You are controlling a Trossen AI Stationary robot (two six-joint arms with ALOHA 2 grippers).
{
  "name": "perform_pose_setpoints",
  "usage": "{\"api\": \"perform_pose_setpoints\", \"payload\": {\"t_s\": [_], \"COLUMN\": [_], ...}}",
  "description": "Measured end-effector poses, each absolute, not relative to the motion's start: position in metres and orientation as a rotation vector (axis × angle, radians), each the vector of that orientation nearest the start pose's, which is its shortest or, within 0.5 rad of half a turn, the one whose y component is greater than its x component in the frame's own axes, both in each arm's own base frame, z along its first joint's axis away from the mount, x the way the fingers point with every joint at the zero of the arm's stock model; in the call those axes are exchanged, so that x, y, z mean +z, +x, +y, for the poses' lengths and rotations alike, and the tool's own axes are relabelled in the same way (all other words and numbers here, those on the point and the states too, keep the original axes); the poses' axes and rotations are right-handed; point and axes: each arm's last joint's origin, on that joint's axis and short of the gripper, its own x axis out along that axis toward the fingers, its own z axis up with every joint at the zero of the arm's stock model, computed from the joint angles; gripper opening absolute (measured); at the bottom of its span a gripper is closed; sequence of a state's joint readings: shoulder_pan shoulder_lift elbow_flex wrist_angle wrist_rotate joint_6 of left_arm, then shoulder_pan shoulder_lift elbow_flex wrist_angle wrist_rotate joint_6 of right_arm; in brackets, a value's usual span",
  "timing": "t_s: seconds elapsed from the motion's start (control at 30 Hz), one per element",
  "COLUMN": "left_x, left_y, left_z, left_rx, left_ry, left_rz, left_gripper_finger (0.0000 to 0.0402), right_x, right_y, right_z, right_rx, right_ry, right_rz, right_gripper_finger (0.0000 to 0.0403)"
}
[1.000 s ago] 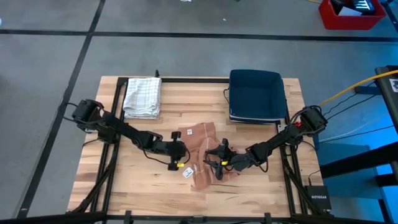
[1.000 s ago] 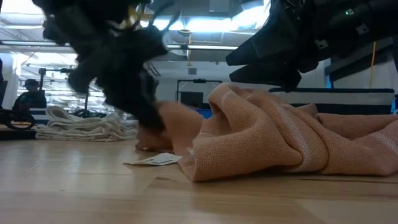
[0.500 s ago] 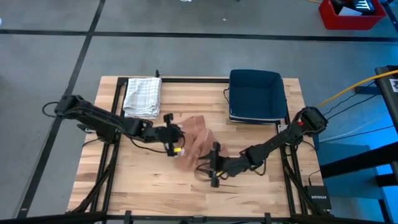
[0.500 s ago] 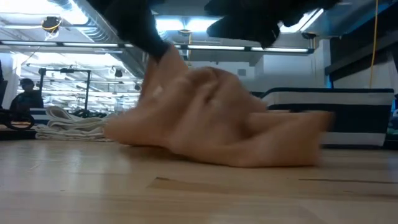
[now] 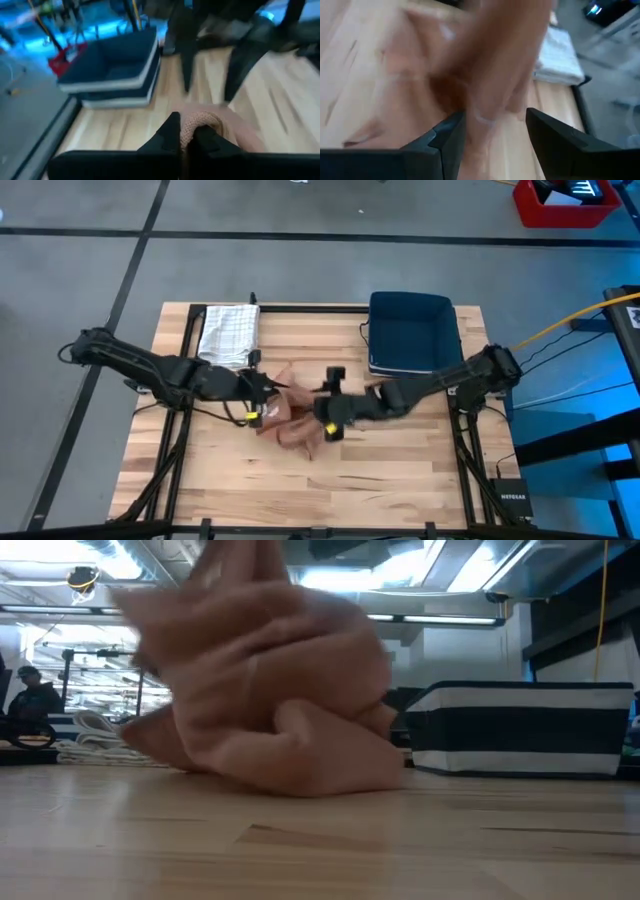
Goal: Fold towel
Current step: Fold the brown towel on the table
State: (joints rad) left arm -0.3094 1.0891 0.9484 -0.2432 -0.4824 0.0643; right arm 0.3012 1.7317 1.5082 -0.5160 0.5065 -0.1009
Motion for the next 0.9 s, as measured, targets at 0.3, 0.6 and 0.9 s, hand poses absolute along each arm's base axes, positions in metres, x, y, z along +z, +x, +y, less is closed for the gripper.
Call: {"api": "perform_pose_setpoints", "payload": {"t_s": [0.3, 0.6, 0.9], "left_x": [0.385, 0.395, 0.392], "left_y": [0.207, 0.200, 0.203], "left_z": [-0.049, -0.041, -0.042], "left_rx": [0.294, 0.400, 0.396], "left_ry": [0.291, 0.298, 0.304], "left_rz": [0.205, 0.186, 0.197], "left_gripper_finger": [0.0002, 0.0007, 0.0007], "right_x": [0.285, 0.239, 0.183], "right_y": [0.367, 0.331, 0.327], "right_z": [0.092, 0.134, 0.142], "right_rx": [0.025, 0.007, -0.029], "right_ry": [-0.170, -0.132, 0.136], "right_rz": [0.843, 1.041, 0.767], "right_gripper_finger": [0.0209, 0.0209, 0.0209]}}
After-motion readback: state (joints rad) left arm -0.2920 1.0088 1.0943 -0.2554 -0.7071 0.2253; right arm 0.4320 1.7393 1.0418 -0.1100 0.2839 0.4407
